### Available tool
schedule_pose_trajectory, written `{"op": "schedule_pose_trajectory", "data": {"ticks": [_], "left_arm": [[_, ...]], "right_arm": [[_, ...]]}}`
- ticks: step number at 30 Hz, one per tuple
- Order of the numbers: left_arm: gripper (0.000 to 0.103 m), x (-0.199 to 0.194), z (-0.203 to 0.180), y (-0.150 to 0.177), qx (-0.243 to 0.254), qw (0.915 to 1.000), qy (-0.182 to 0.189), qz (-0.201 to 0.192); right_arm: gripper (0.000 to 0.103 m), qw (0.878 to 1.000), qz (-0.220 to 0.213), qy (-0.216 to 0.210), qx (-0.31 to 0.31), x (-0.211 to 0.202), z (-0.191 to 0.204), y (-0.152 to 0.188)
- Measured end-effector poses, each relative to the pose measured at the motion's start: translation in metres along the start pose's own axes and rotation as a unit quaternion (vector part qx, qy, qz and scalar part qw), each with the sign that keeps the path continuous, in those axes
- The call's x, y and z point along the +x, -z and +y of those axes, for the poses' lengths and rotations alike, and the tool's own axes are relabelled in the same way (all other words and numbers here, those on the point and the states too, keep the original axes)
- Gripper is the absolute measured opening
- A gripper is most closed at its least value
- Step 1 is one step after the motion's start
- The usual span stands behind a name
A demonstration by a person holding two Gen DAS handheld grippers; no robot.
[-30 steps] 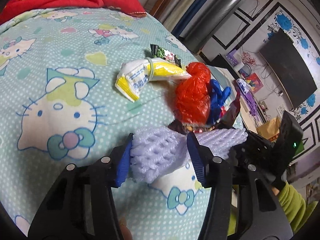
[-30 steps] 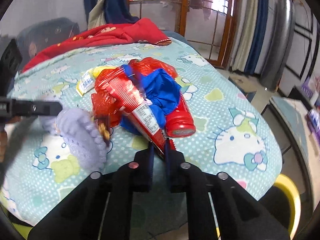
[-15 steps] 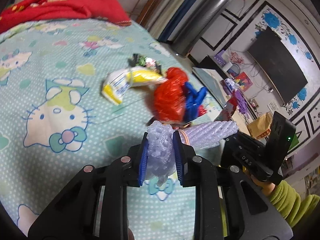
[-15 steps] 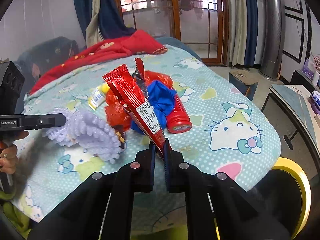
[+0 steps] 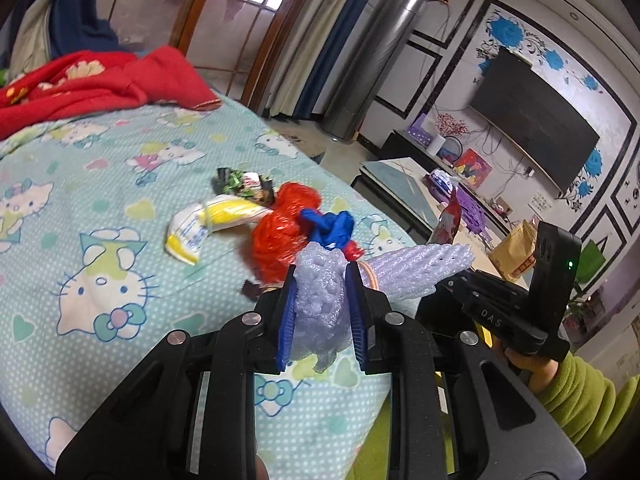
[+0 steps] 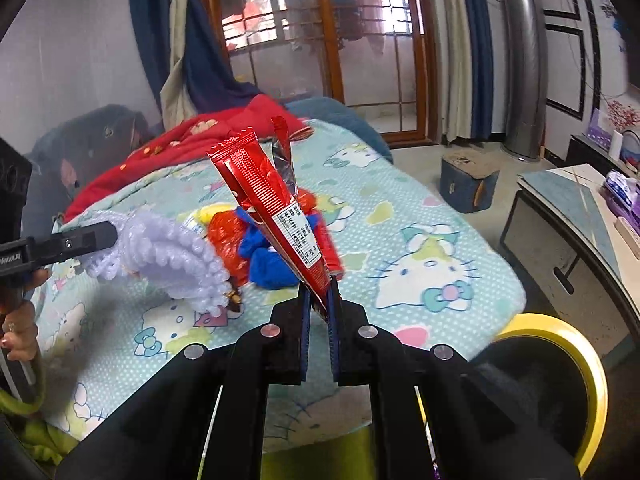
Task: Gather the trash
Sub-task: 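Grasp the lavender mesh net with the left gripper while the right gripper grasps the red wrapper, then carry the net and red wrapper over the yellow bin and open both grippers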
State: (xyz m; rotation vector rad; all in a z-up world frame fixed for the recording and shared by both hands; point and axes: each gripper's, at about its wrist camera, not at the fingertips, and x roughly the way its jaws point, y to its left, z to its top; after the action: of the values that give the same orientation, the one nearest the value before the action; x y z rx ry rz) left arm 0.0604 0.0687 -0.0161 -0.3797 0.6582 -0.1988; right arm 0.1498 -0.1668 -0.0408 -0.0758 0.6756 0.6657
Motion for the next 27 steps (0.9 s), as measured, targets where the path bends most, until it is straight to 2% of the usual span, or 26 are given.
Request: {"op": "schedule_pose_trajectory", "data": {"ticks": [12,27], "left_arm": [[0.017,0.008,-0.034,-0.007,0.041,0.9990,0.003,-0.019],[0.017,0.034,-0.086,-0.010,0.093,0.9951,0.025,-0.019]], "right_arm": [[0.008,0.999,-0.020,0.029,0.038,-0.028,-0.035,0.003],[0.008,0.993,-0.040,0.062,0.095,-0.059,-0.075,0.017]]}}
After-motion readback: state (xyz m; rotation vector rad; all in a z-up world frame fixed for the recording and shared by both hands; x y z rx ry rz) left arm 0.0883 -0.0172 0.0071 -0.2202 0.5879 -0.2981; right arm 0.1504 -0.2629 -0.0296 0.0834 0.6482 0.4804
